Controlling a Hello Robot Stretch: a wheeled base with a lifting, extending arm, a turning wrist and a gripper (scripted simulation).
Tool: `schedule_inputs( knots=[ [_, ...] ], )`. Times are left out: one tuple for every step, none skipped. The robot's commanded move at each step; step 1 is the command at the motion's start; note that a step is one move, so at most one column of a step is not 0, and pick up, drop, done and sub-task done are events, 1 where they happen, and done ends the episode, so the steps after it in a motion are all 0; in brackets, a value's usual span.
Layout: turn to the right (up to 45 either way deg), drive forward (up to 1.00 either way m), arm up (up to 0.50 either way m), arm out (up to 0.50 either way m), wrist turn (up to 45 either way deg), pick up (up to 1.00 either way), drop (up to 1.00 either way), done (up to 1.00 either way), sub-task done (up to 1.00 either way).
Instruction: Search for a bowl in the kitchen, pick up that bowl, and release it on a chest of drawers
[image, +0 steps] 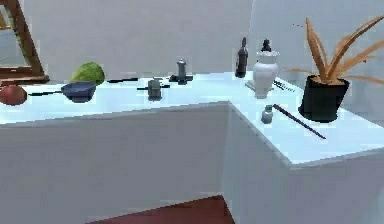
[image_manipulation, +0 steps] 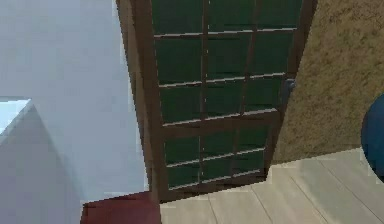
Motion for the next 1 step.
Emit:
schedule_inputs(
  knots=[
    [-45.0,0.00,0.00,0.00,0.0,0.00,0.00,0.00,0.00]
  ],
)
